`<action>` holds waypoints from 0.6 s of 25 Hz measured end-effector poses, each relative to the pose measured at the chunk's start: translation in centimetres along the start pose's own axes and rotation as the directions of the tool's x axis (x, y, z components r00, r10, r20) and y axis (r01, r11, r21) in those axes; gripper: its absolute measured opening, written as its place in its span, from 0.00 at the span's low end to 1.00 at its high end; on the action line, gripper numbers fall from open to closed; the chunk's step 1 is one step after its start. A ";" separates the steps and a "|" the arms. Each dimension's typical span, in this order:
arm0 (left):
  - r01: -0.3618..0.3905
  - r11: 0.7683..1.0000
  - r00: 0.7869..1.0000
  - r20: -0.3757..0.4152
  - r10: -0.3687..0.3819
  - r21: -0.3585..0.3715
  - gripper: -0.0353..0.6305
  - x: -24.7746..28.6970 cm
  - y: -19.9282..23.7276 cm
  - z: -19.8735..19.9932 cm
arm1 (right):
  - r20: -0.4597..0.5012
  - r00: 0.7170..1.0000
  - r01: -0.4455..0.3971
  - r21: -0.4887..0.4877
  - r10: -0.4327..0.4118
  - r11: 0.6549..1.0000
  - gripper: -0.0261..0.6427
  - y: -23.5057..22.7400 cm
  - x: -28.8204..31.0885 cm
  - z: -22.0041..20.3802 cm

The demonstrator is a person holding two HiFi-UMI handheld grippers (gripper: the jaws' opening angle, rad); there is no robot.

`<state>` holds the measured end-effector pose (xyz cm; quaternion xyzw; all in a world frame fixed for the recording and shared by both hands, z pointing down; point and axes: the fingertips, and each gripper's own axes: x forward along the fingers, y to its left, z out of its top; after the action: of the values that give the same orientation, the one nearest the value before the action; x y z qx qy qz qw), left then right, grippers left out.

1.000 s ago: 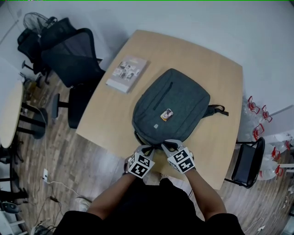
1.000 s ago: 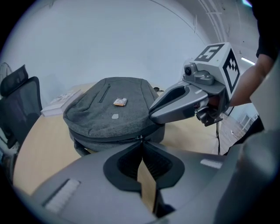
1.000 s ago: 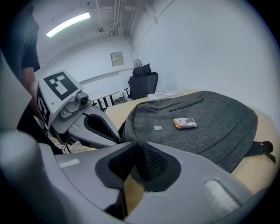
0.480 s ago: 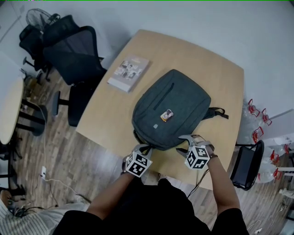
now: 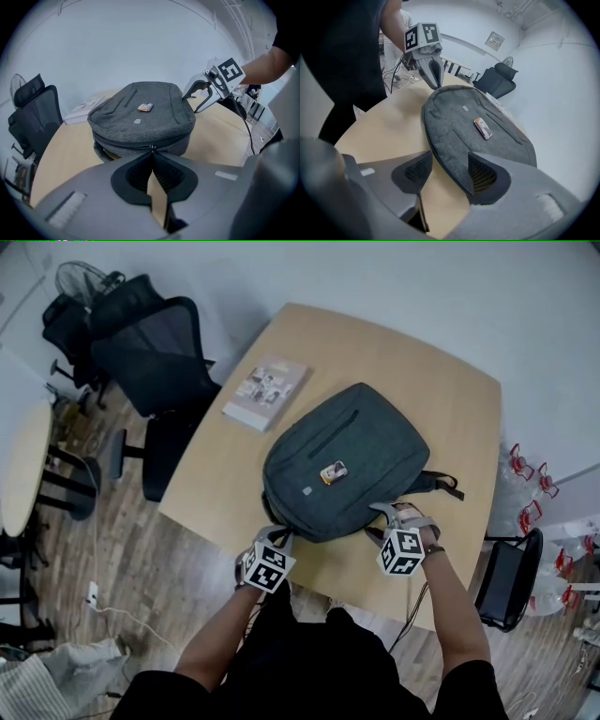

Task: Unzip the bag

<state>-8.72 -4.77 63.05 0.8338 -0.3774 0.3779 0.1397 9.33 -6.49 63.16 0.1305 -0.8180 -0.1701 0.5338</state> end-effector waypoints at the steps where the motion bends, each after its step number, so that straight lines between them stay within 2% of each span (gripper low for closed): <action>1: -0.008 1.000 1.000 0.001 0.008 0.000 0.09 0.0 0.3 -0.1 | -0.020 1.000 -0.003 -0.016 0.003 1.000 0.40 -0.1 0.2 -0.4; 4: -0.031 1.000 0.999 -0.009 0.031 -0.005 0.09 -0.1 1.0 -0.4 | -0.065 0.998 0.007 -0.035 -0.009 0.999 0.40 -1.1 0.7 -1.6; 8: -0.034 0.999 0.999 -0.019 0.034 -0.024 0.09 -0.2 0.9 -1.0 | -0.089 0.996 0.022 -0.012 -0.022 1.000 0.36 -1.6 0.9 -2.2; 11: -0.029 0.999 1.000 -0.011 0.029 -0.036 0.09 -0.2 0.6 -0.9 | -0.092 0.996 0.021 0.098 -0.012 0.995 0.27 -1.4 1.1 -2.2; 15: -0.029 0.999 0.999 -0.017 0.029 -0.024 0.09 -0.3 0.2 -0.6 | -0.088 0.995 0.063 0.268 -0.040 0.961 0.22 -1.9 1.1 -1.9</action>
<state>-9.32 -4.50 63.20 0.8234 -0.3928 0.3821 0.1475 10.69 -8.89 64.05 0.2303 -0.8073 -0.0653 0.5394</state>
